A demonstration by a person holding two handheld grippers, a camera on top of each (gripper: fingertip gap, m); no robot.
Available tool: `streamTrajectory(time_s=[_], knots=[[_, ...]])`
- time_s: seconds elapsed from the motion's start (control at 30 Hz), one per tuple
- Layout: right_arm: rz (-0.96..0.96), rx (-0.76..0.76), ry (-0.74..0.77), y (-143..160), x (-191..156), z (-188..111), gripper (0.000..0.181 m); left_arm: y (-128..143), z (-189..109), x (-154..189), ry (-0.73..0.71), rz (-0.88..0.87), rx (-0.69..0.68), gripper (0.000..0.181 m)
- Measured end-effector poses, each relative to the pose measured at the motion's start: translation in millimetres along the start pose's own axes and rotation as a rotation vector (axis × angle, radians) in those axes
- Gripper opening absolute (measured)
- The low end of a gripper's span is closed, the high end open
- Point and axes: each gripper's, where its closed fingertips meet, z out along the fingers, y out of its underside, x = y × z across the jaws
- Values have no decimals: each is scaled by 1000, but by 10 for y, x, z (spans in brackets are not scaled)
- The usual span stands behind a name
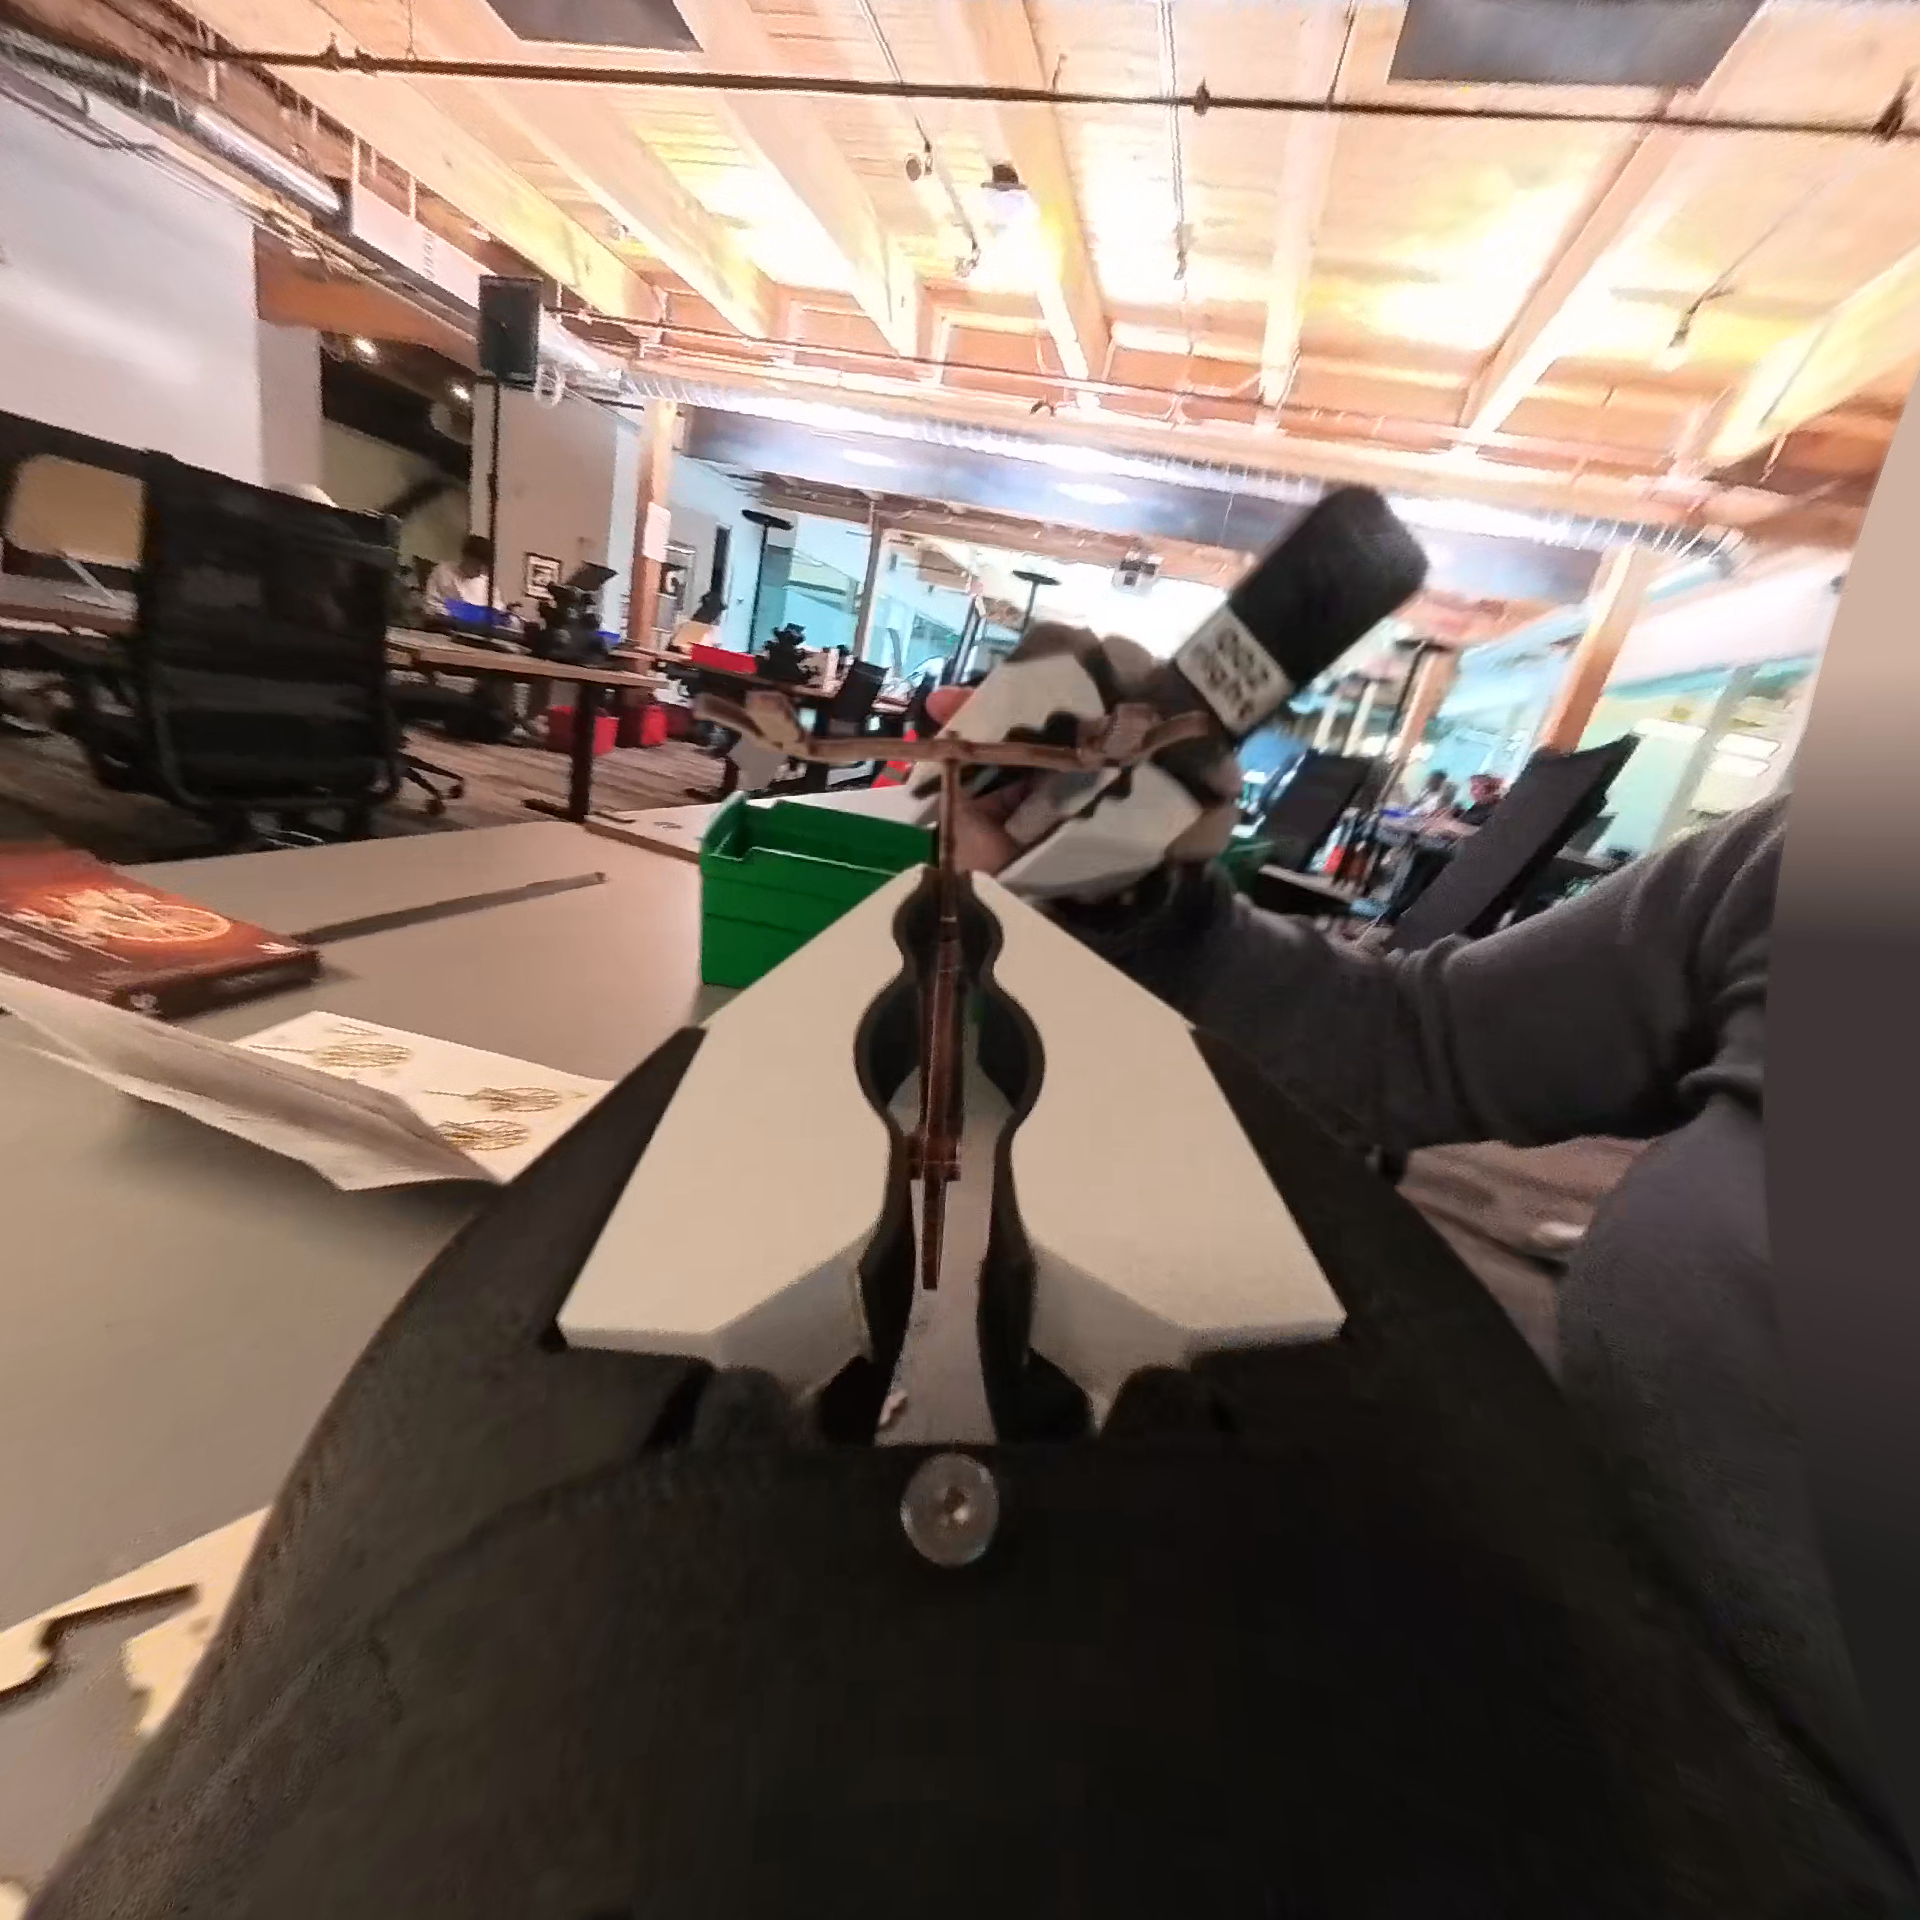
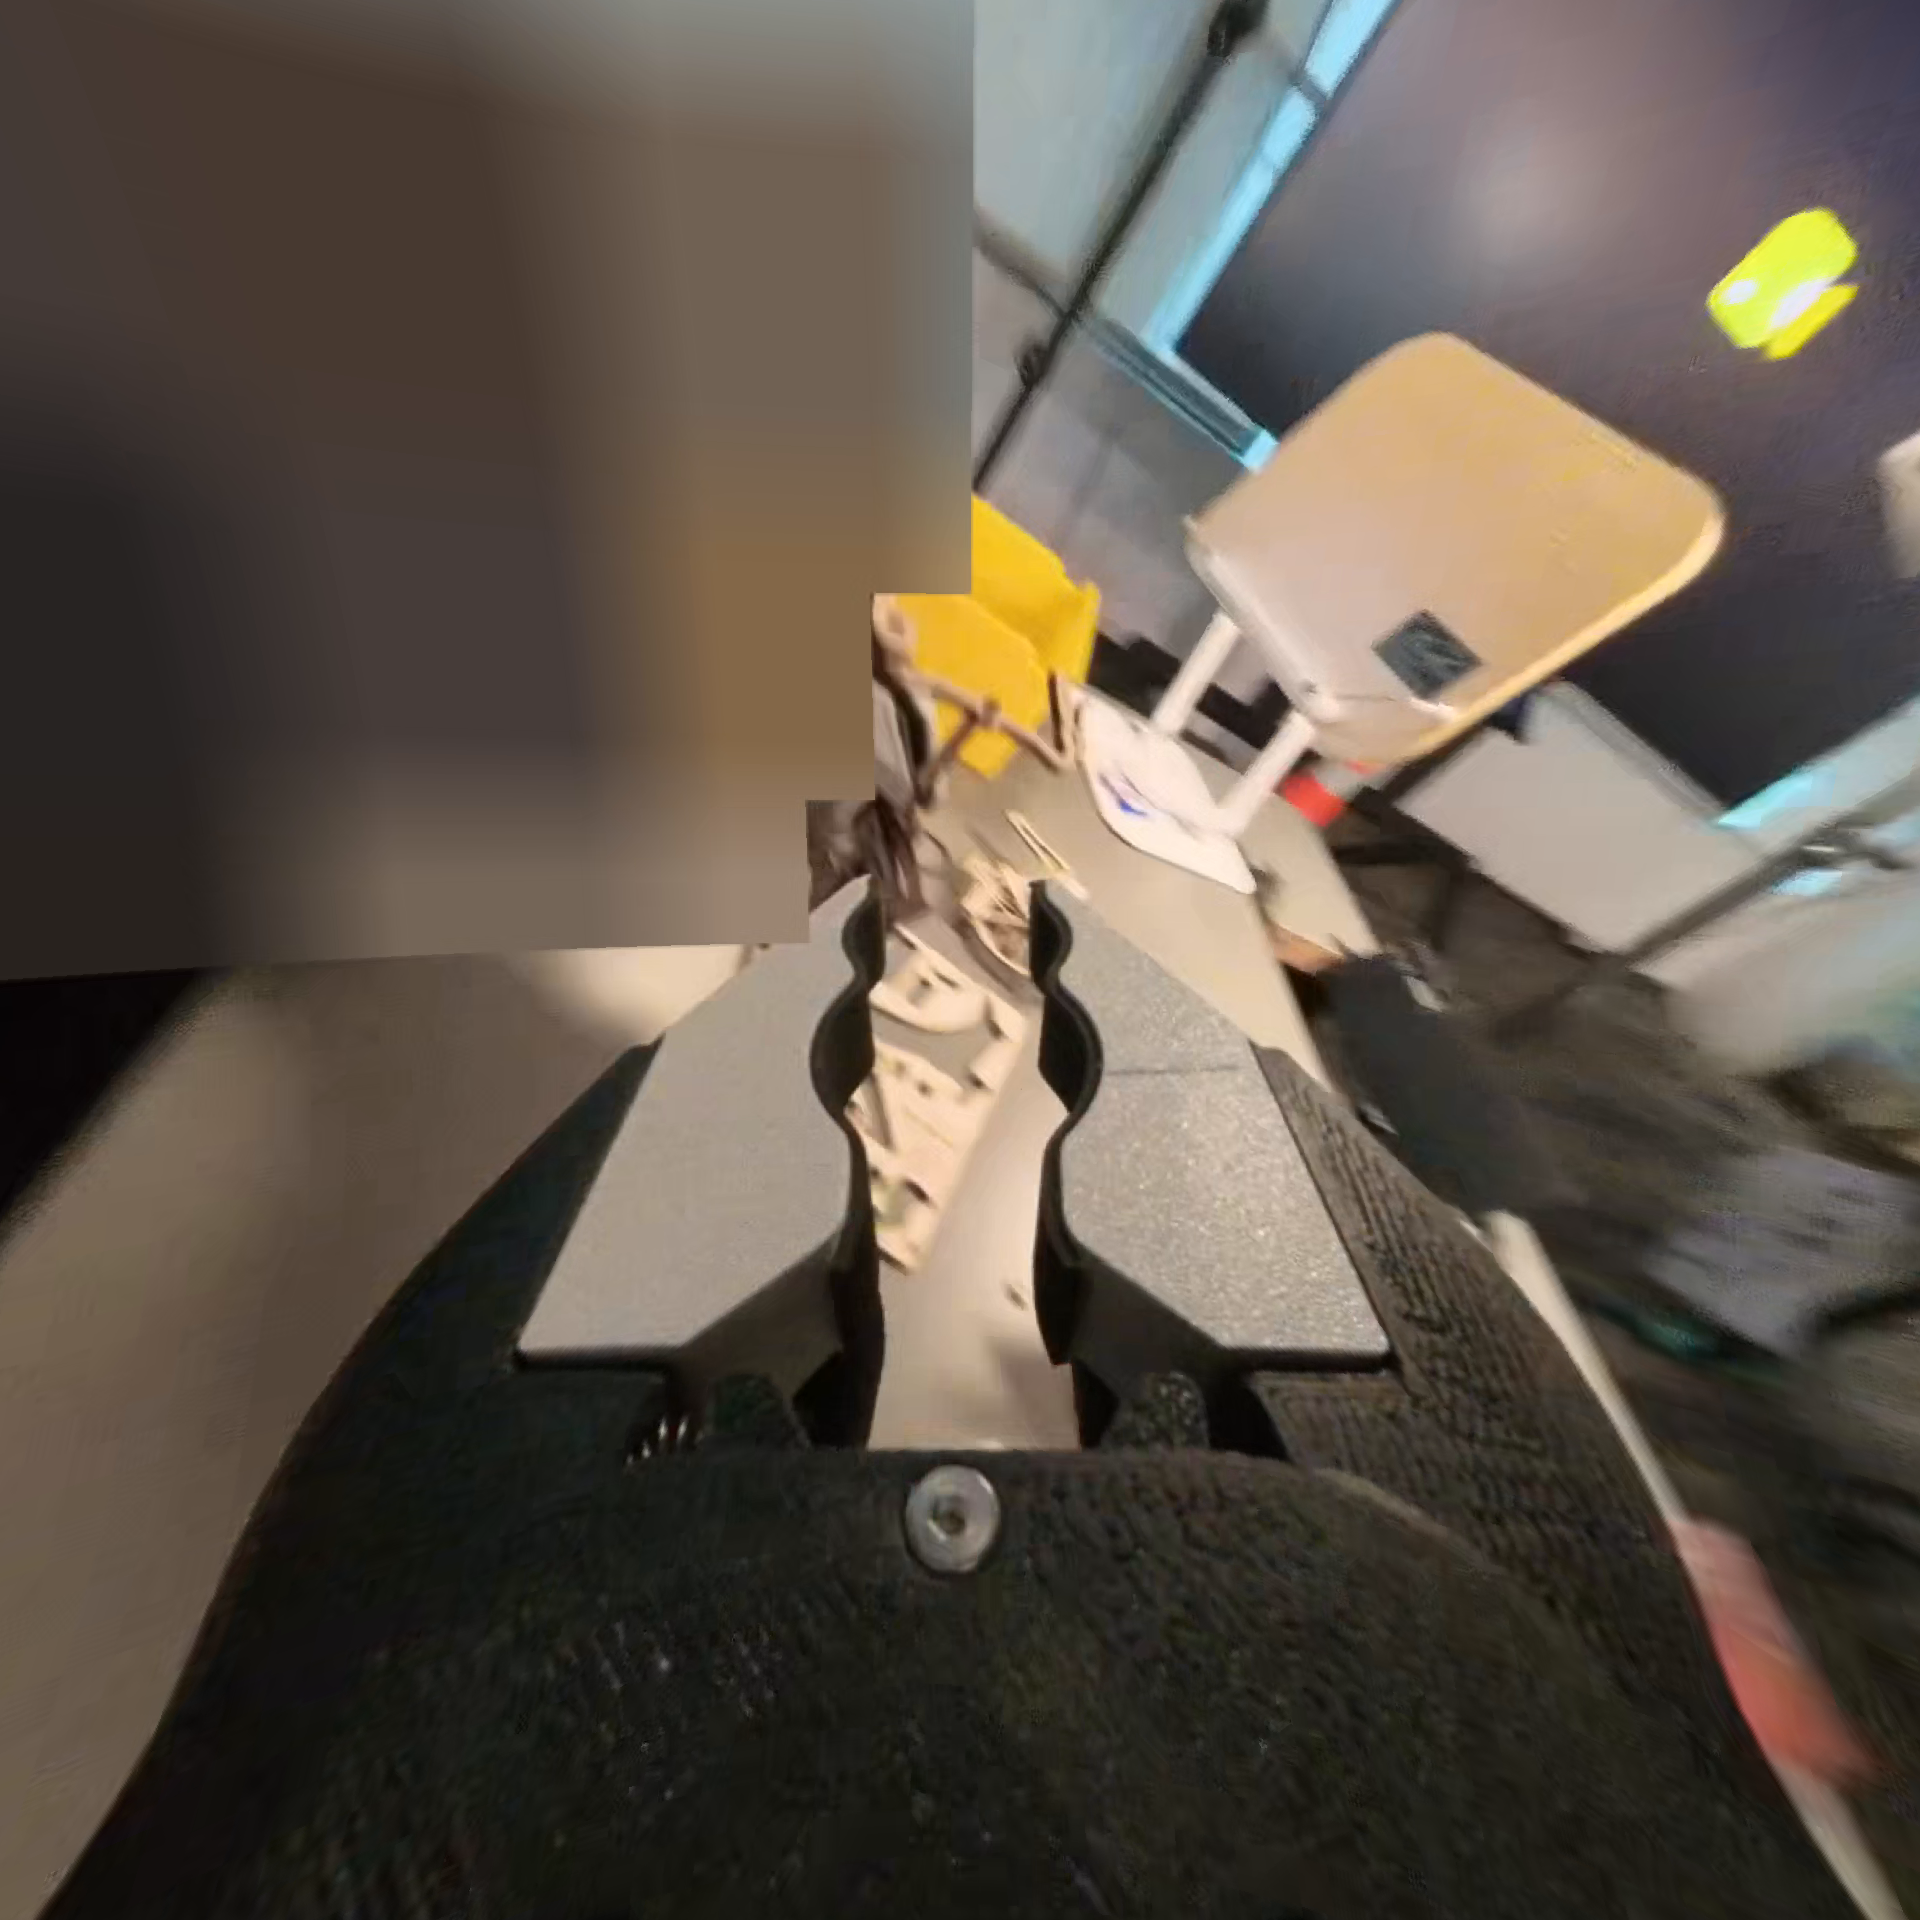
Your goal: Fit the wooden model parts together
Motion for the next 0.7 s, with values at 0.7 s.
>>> streamTrajectory(time_s=[0.7], knots=[[314,198,-296,-311,-202,115,5,169,92,166,-77,455,-175,1]])
